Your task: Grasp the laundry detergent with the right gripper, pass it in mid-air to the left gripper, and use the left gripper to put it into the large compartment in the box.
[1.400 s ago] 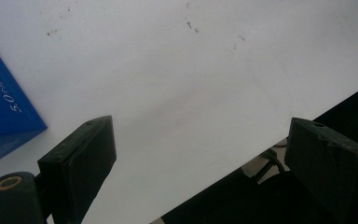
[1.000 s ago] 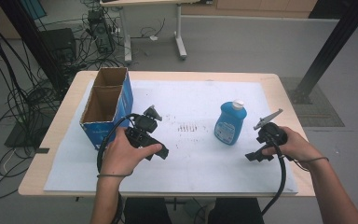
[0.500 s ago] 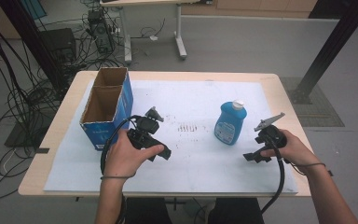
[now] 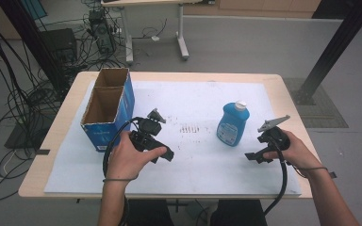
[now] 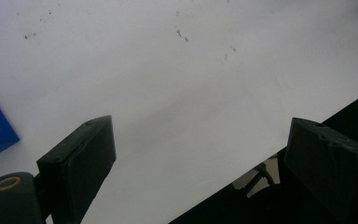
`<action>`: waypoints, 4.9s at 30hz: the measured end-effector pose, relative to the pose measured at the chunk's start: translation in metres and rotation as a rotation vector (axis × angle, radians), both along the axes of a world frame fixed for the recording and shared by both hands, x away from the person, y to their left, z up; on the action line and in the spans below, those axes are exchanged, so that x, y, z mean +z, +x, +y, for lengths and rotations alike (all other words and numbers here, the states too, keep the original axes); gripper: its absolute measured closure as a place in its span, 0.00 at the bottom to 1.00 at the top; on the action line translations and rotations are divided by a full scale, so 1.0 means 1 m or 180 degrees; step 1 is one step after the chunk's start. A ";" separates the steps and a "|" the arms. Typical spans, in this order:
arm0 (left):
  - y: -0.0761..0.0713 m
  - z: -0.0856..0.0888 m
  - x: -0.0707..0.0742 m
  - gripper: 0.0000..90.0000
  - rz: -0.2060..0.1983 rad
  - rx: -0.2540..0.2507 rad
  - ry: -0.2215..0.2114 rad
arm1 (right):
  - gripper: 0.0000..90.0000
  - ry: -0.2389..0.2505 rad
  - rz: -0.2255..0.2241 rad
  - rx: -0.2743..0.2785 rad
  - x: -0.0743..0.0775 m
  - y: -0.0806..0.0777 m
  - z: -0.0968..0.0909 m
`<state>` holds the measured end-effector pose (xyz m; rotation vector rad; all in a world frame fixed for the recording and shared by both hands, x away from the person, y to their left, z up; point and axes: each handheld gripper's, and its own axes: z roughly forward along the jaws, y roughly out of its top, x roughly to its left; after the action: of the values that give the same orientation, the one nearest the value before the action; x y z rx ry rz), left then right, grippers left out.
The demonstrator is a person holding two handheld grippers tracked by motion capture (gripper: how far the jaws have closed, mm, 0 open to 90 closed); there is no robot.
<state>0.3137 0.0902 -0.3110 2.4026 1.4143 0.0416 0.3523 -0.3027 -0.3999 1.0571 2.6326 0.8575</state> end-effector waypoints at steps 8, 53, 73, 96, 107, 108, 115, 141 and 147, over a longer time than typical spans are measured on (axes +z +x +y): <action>0.001 0.000 -0.002 0.10 0.0011 -0.0003 -0.0004 | 0.08 0.0097 -0.0064 -0.0013 -0.006 -0.002 0.000; 0.001 0.000 -0.007 0.10 0.0049 0.0028 -0.0076 | 0.06 0.0762 -0.0525 -0.0098 -0.029 -0.001 -0.006; 0.000 -0.001 -0.007 0.10 0.0051 0.0002 -0.0123 | 0.06 0.1039 -0.0683 -0.0124 -0.038 0.001 -0.005; -0.001 -0.001 -0.007 0.10 0.0049 0.0008 -0.0115 | 0.03 0.1226 -0.0841 -0.0094 -0.040 0.002 0.001; -0.001 -0.001 -0.007 0.10 0.0063 0.0000 -0.0114 | 0.02 0.1252 -0.0882 -0.0105 -0.042 0.004 0.004; -0.001 -0.002 -0.007 0.10 0.0058 0.0000 -0.0117 | 0.02 0.1248 -0.0890 -0.0099 -0.042 0.004 0.004; -0.001 -0.002 -0.005 0.10 0.0047 -0.0006 -0.0114 | 0.02 0.1259 -0.0916 -0.0100 -0.042 0.006 0.006; -0.001 0.002 -0.006 0.10 0.0047 0.0012 -0.0129 | 0.02 0.1280 -0.0988 -0.0077 -0.037 0.023 0.026; -0.002 0.003 -0.005 0.10 0.0054 0.0003 -0.0148 | 0.02 0.1297 -0.0981 -0.0078 -0.038 0.025 0.028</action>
<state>0.3116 0.0937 -0.3165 2.3700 1.4082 -0.0112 0.3777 -0.2746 -0.4383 0.9420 2.2377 1.4634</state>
